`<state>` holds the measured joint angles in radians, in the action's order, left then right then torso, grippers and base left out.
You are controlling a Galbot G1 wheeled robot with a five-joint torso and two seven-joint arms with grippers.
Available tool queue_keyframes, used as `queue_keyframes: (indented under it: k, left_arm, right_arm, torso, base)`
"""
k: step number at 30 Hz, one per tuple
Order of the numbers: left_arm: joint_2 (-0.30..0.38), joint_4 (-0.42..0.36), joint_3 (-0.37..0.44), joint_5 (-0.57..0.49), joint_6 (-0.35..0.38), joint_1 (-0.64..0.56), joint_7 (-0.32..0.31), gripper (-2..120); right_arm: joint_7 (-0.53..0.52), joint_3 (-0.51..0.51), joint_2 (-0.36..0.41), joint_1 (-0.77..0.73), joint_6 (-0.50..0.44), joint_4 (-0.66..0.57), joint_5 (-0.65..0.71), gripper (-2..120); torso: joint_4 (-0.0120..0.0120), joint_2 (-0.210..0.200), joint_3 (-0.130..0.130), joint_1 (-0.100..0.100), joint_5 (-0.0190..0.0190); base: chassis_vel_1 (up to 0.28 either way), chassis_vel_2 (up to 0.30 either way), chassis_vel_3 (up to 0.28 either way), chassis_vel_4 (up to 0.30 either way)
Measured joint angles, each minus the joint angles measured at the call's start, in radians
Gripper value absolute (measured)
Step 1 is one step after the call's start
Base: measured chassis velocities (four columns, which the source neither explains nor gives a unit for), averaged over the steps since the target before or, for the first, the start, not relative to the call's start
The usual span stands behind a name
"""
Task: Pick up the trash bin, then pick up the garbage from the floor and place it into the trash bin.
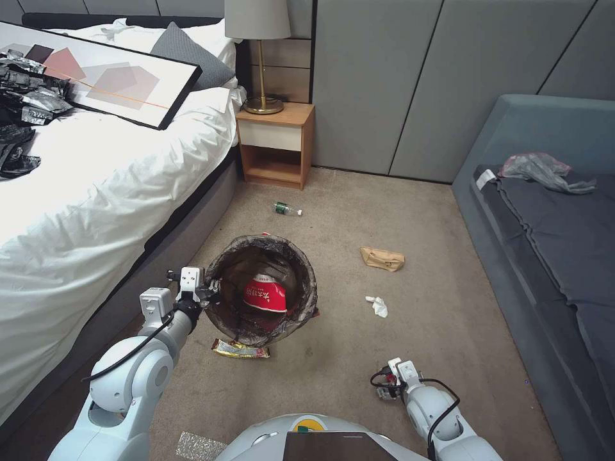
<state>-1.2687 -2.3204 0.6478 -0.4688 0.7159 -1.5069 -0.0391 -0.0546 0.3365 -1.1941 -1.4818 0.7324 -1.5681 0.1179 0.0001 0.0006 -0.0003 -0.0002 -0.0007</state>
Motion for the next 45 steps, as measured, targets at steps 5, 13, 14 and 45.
queue_keyframes:
  k: [5, 13, 14, 45]
  left_arm:
    - [-0.002, -0.002, 0.000, 0.000, 0.000, 0.000, -0.001, 0]
    - [-0.007, 0.000, -0.001, 0.006, -0.001, -0.002, -0.001, 0]
    - [-0.007, 0.000, -0.001, 0.006, -0.001, -0.002, -0.001, 0]
    - [-0.001, -0.001, -0.005, 0.017, 0.001, -0.002, 0.001, 0]
  right_arm:
    - [-0.001, 0.002, 0.003, -0.016, 0.000, -0.013, 0.001, 89]
    - [-0.003, 0.002, 0.027, -0.059, 0.003, -0.090, 0.009, 55]
    - [-0.003, 0.002, 0.027, -0.059, 0.003, -0.090, 0.009, 55]
    - [-0.017, 0.027, 0.035, -0.030, 0.005, -0.072, 0.019, 0]
  torso:
    - [0.0006, 0.000, 0.000, 0.000, 0.0012]
    - [0.0005, -0.001, 0.000, 0.000, 0.0027]
    - [0.0005, -0.001, 0.000, 0.000, 0.0027]
    - [-0.0011, -0.001, 0.001, 0.000, -0.0018]
  base:
    - [0.000, 0.000, 0.000, 0.000]
    - [0.000, 0.000, 0.000, 0.000]
    - [0.000, 0.000, 0.000, 0.000]
    - [0.000, 0.000, 0.000, 0.000]
